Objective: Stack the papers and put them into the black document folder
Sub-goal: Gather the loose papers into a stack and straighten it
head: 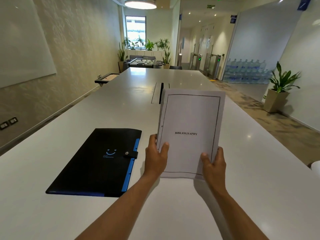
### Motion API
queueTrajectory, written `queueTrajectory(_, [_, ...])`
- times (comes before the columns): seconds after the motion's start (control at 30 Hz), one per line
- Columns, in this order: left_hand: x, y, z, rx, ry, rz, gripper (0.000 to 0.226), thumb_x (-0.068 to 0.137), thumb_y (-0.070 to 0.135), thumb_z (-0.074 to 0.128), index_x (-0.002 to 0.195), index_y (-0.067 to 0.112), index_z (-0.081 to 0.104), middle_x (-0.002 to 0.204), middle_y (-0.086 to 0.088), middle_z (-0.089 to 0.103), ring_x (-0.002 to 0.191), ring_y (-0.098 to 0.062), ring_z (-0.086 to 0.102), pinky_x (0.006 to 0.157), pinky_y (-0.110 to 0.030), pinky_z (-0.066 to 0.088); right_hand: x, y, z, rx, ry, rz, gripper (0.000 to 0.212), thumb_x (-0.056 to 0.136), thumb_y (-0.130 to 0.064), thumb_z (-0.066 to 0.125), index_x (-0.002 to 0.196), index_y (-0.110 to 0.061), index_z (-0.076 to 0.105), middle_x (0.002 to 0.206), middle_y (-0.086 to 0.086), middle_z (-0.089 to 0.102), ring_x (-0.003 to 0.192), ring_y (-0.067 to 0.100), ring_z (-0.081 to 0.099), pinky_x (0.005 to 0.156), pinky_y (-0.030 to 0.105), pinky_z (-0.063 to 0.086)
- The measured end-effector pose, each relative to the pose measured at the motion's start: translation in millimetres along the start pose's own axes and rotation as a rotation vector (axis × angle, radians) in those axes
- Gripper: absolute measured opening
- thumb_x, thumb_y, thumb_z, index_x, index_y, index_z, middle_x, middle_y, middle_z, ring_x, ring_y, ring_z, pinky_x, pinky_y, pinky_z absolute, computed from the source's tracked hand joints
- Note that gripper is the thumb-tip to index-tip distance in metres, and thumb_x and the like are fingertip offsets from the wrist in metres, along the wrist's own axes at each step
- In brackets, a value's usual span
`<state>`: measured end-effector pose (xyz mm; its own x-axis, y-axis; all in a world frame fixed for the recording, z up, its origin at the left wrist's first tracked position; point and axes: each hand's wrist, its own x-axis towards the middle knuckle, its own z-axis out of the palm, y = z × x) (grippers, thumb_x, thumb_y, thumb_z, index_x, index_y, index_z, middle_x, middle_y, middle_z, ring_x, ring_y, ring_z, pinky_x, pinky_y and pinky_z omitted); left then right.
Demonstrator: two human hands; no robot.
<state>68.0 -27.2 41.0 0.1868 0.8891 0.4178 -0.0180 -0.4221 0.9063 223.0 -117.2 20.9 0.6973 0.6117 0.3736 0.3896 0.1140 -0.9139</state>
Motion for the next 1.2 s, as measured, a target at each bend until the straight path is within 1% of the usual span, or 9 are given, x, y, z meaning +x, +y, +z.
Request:
queueTrajectory(0.1, [10.8, -5.2, -1.0, 0.127, -0.032, -0.114, 0.033, 0.095, 0.019, 0.054, 0.124, 0.025, 0.038, 0.123, -0.005, 0.055, 0.106, -0.017, 0.056, 0.079, -0.024, 0.051, 8.1, -2.7, -3.4, -0.113, -0.040, 0.102, 0.029, 0.088, -0.012, 0.054, 0.114, -0.022, 0.046, 0.091, -0.012, 0.055, 0.078, -0.002, 0.056, 0.058, 0.011, 0.041])
queueTrajectory(0.2, [12.8, -17.1, -1.8, 0.214, -0.036, -0.260, 0.039, 0.097, 0.018, 0.050, 0.131, 0.026, 0.032, 0.133, -0.013, 0.048, 0.103, -0.012, 0.044, 0.070, -0.018, 0.038, 8.2, -0.8, -5.1, -0.211, -0.118, 0.224, 0.039, 0.087, -0.012, 0.053, 0.125, -0.016, 0.044, 0.102, 0.000, 0.056, 0.083, 0.021, 0.056, 0.068, 0.025, 0.043])
queueTrajectory(0.37, [4.4, -37.1, -2.7, 0.414, -0.115, -0.371, 0.050, 0.096, 0.011, 0.048, 0.139, 0.023, 0.025, 0.137, -0.017, 0.047, 0.099, -0.016, 0.050, 0.077, -0.030, 0.044, -1.2, 6.2, -0.8, -0.387, -0.240, 0.353, 0.047, 0.084, -0.004, 0.046, 0.131, -0.010, 0.040, 0.119, 0.015, 0.060, 0.090, 0.028, 0.055, 0.078, 0.035, 0.045])
queueTrajectory(0.53, [-3.2, -46.6, 1.4, 0.644, -0.143, -0.274, 0.056, 0.093, 0.009, 0.052, 0.140, 0.019, 0.024, 0.134, -0.010, 0.045, 0.096, -0.017, 0.052, 0.072, -0.030, 0.043, -6.1, 8.8, 5.2, -0.557, -0.251, 0.333, 0.055, 0.079, -0.004, 0.045, 0.133, -0.011, 0.036, 0.116, 0.015, 0.061, 0.093, 0.034, 0.056, 0.076, 0.037, 0.044])
queueTrajectory(0.7, [-9.8, -52.7, 1.2, 0.852, -0.162, -0.178, 0.051, 0.089, 0.012, 0.057, 0.134, 0.016, 0.033, 0.123, -0.010, 0.046, 0.078, -0.014, 0.050, 0.061, -0.026, 0.040, -13.9, 10.3, 10.3, -0.796, -0.272, 0.231, 0.041, 0.076, -0.005, 0.044, 0.116, -0.007, 0.041, 0.103, 0.012, 0.057, 0.077, 0.029, 0.052, 0.068, 0.036, 0.040])
queueTrajectory(0.8, [-13.0, -55.5, 1.8, 0.929, -0.154, -0.158, 0.046, 0.086, 0.013, 0.057, 0.128, 0.013, 0.040, 0.118, -0.010, 0.048, 0.075, -0.013, 0.049, 0.058, -0.024, 0.039, -20.1, 13.8, 11.8, -0.927, -0.258, 0.156, 0.055, 0.077, -0.009, 0.047, 0.131, -0.006, 0.038, 0.112, 0.012, 0.055, 0.079, 0.031, 0.056, 0.065, 0.033, 0.034])
queueTrajectory(0.97, [-16.9, -61.8, 1.6, 1.043, -0.145, -0.109, 0.041, 0.086, 0.019, 0.052, 0.126, 0.012, 0.046, 0.118, -0.010, 0.053, 0.090, -0.016, 0.047, 0.073, -0.026, 0.042, -28.3, 19.0, 15.6, -1.087, -0.266, 0.081, 0.074, 0.075, -0.013, 0.050, 0.145, -0.002, 0.029, 0.117, 0.013, 0.053, 0.089, 0.029, 0.059, 0.060, 0.030, 0.033])
queueTrajectory(1.1, [-17.6, -64.1, -0.7, 1.172, -0.139, -0.061, 0.037, 0.088, 0.025, 0.045, 0.123, 0.015, 0.051, 0.119, -0.008, 0.054, 0.100, -0.021, 0.047, 0.079, -0.031, 0.035, -29.0, 21.6, 14.7, -1.180, -0.258, 0.042, 0.059, 0.073, -0.011, 0.047, 0.129, 0.005, 0.048, 0.100, 0.016, 0.057, 0.080, 0.032, 0.054, 0.059, 0.031, 0.032])
queueTrajectory(1.2, [-13.6, -65.2, -6.9, 1.242, -0.156, -0.024, 0.037, 0.092, 0.033, 0.042, 0.124, 0.019, 0.053, 0.123, -0.007, 0.053, 0.108, -0.023, 0.045, 0.085, -0.035, 0.035, -29.0, 21.4, 13.1, -1.229, -0.273, 0.054, 0.044, 0.074, -0.014, 0.045, 0.114, 0.000, 0.054, 0.100, 0.013, 0.056, 0.086, 0.031, 0.051, 0.067, 0.036, 0.034])
